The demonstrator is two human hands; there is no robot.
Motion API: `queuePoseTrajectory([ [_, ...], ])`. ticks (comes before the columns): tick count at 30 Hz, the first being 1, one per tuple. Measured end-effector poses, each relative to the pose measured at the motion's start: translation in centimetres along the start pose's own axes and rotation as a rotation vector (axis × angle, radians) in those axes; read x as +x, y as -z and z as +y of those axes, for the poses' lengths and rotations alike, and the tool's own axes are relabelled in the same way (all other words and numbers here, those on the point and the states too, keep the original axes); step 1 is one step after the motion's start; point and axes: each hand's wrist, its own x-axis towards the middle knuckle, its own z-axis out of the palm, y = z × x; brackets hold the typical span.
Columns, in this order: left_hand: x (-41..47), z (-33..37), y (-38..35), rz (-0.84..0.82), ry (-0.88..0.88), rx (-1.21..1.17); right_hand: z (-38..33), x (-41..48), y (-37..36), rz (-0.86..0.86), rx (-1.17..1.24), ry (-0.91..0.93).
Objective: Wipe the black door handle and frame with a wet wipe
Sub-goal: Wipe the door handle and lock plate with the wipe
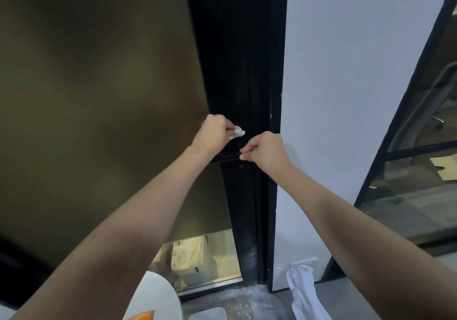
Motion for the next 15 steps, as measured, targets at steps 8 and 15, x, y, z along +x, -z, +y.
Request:
queuePoseTrajectory([
  [8, 1.7, 1.1, -2.8, -0.226, -0.295, 0.269, 0.6, 0.1, 0.1, 0.01, 0.011, 0.005],
  [15, -0.7, -1.6, -1.5, 0.031, -0.044, -0.167, 0.6, 0.1, 0.3, -0.011, 0.029, 0.008],
])
